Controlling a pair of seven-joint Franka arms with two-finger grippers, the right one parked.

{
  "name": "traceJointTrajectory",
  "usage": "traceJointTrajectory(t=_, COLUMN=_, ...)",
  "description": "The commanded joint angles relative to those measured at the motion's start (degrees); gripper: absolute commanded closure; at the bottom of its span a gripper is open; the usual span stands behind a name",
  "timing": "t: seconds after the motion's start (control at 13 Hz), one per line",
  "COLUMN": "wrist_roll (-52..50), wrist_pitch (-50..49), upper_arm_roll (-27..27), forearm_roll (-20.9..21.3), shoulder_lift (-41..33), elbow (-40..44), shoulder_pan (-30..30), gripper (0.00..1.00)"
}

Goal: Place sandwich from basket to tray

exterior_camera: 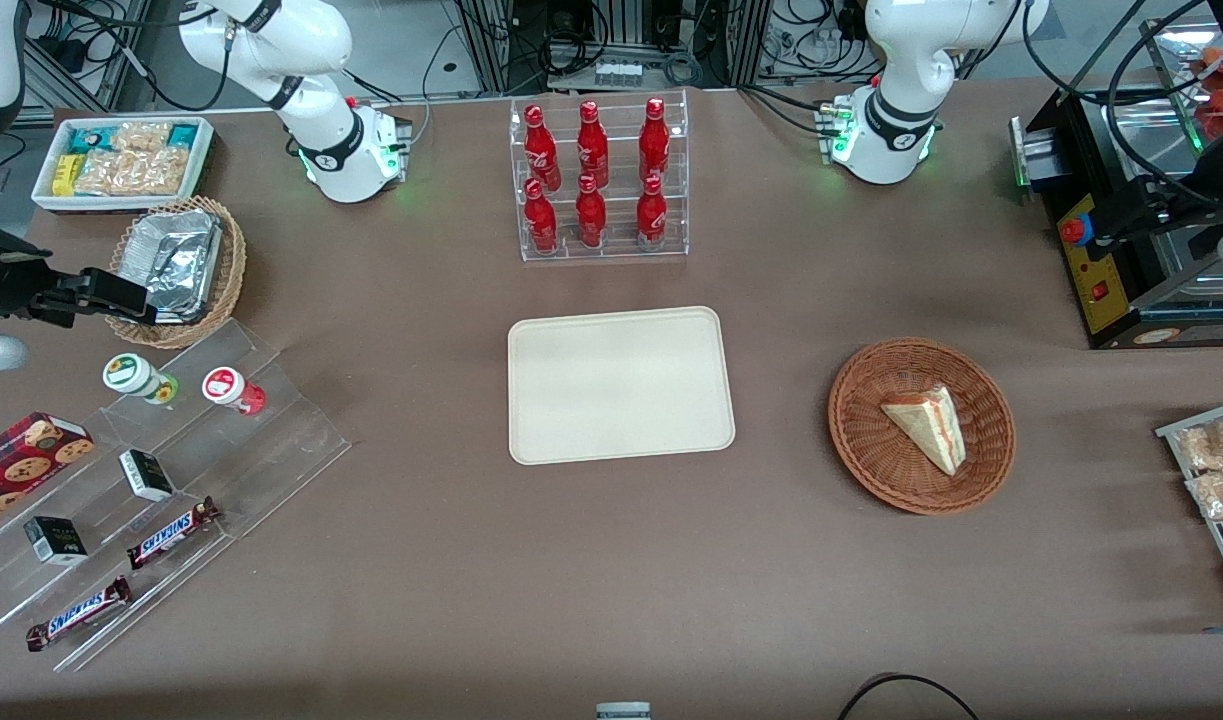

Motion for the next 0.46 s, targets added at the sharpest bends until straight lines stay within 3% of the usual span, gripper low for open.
traceJointTrajectory(t=0.0, wrist_roll=-1.1, wrist_pitch=-0.6, upper_arm_roll=-0.3, forearm_roll=-0.1, shoulder_lift=0.5, elbow=0.7, shoulder_pan=-0.6, gripper=0.0)
traceJointTrajectory(t=0.15, wrist_roll=-1.3, wrist_pitch=-0.4, upper_arm_roll=-0.4, forearm_roll=-0.1, shoulder_lift=1.1, elbow=0.0, shoulder_pan=-0.6, gripper=0.0)
traceJointTrajectory(t=0.38, wrist_roll=-1.9, wrist_pitch=5.1, upper_arm_roll=-0.4, forearm_roll=0.3, shoulder_lift=1.1, elbow=-7.5, shoulder_pan=-0.6, gripper=0.0)
